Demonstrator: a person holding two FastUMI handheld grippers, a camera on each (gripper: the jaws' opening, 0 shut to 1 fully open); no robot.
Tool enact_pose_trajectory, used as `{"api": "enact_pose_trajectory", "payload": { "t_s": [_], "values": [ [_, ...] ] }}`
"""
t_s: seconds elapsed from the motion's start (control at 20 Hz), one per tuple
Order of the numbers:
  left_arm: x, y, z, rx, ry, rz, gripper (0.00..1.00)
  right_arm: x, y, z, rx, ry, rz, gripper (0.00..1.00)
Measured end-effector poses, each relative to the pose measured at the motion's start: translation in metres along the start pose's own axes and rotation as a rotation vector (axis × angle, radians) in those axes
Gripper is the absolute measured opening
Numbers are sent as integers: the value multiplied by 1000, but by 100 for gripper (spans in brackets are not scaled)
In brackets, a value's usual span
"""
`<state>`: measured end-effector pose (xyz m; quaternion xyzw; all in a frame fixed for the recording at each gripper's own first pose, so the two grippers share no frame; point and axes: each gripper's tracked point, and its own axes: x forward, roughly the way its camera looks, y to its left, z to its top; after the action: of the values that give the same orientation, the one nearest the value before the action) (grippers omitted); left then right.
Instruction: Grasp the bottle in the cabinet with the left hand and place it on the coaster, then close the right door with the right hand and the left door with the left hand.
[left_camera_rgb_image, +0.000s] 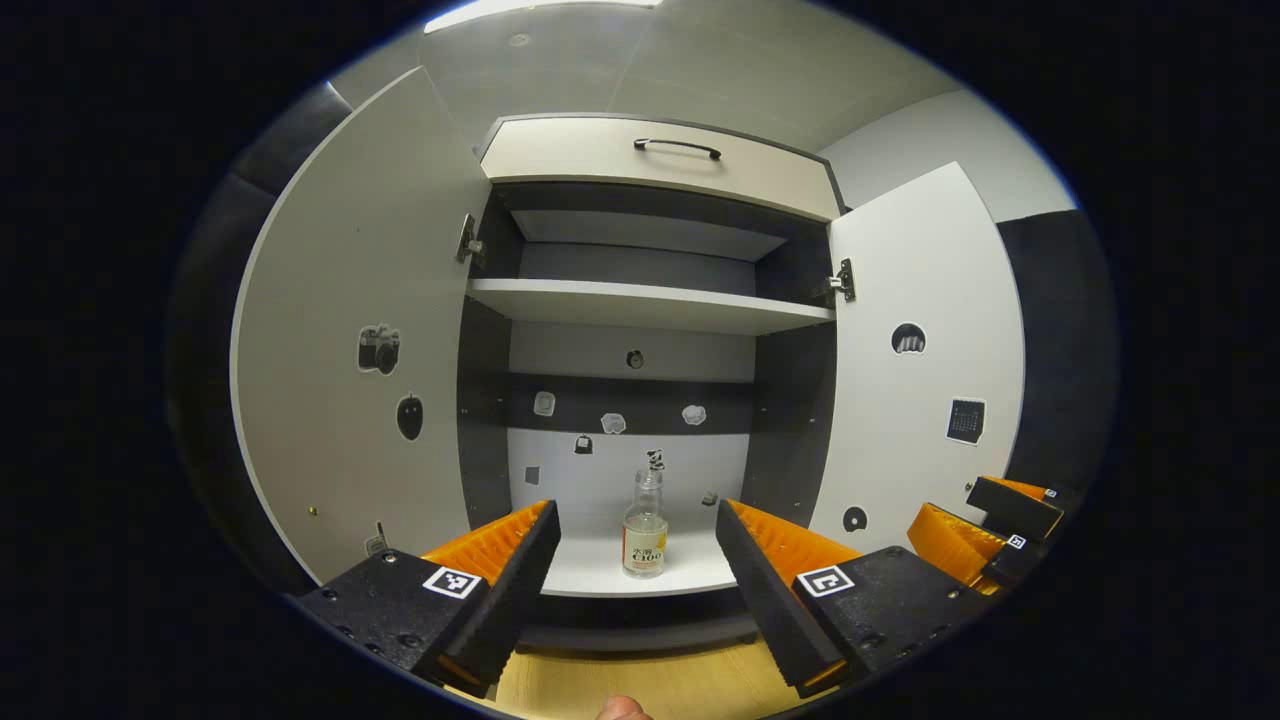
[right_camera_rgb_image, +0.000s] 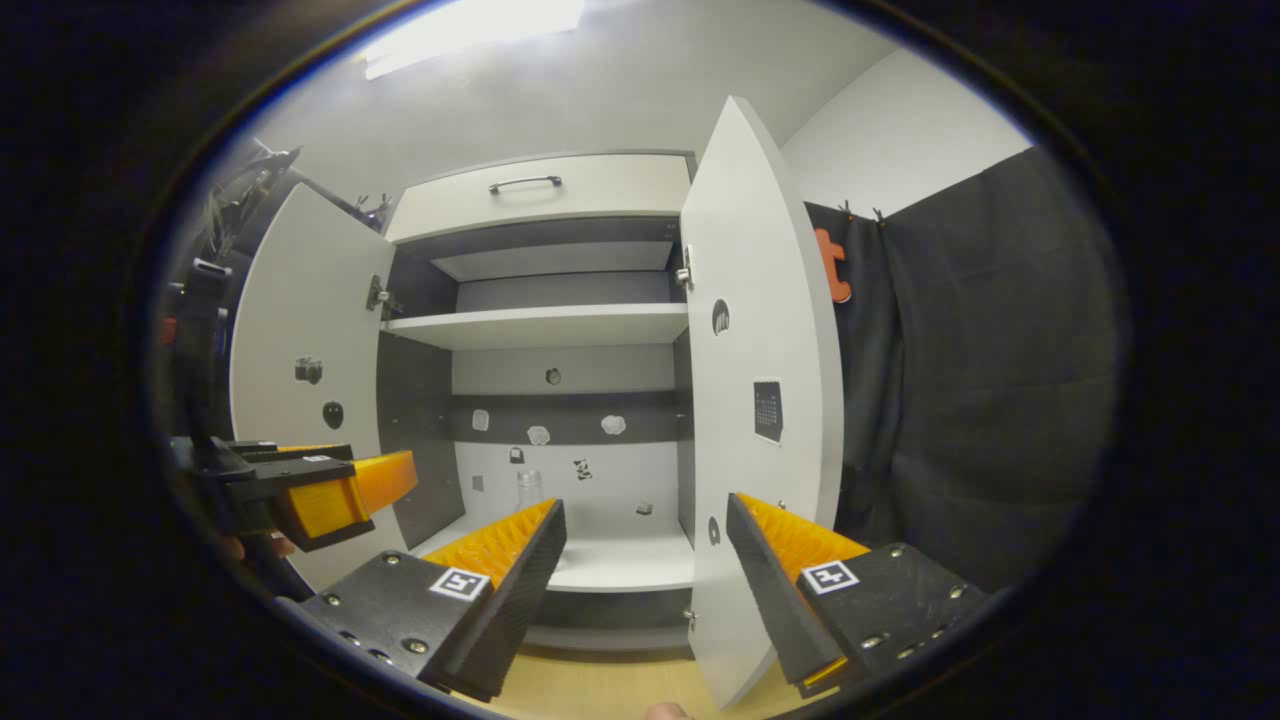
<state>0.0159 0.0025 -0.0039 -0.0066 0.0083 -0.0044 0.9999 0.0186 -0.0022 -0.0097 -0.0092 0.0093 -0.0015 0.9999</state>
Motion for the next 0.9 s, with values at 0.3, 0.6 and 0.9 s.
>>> {"api": "enact_pose_trajectory", "payload": {
  "t_s": [0.3,0.6,0.9],
  "values": [
    [3,-1,0,2,2,3,99,4,-1,0,-6,-1,5,94],
    [5,0,-2,5,5,7,99,8,-3,2,-5,2,7,98],
    [4,-1,-1,9,5,8,99,7,-4,4,-7,3,6,94]
  ]
}}
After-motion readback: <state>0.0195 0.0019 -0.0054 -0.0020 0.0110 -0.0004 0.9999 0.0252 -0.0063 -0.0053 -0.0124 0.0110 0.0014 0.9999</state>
